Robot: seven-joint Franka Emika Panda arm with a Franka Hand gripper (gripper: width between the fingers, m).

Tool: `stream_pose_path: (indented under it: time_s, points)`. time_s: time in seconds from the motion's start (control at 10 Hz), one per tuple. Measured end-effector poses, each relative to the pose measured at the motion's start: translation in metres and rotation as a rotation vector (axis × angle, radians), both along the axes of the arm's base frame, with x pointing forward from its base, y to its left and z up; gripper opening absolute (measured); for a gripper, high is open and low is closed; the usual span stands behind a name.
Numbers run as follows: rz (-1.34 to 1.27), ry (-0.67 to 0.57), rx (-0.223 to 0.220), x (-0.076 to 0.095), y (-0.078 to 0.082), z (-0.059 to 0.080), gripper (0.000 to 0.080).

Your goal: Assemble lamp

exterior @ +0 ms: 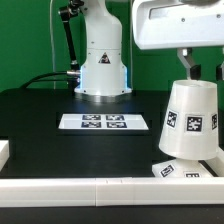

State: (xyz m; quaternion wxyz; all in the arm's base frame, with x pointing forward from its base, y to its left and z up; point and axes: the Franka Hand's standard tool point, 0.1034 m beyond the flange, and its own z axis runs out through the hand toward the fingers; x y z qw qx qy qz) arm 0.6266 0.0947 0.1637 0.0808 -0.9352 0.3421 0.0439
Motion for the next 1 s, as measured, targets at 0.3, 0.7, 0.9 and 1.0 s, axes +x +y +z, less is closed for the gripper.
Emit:
stream_pose_path:
  time_s: [0.3,0.7,0.9,1.0]
  points:
    - [0.001,0.008,0.002,-0.001,-0.006,0.003,0.0607]
    - [0.043,0.064,-0.027,-0.01,-0.005,0.026,0.0694]
    - [0.063,0.059,-0.061,-0.019,0.008,0.031,0.0698]
    - [0.061,0.061,-0.056,-0.018,0.006,0.029,0.0698]
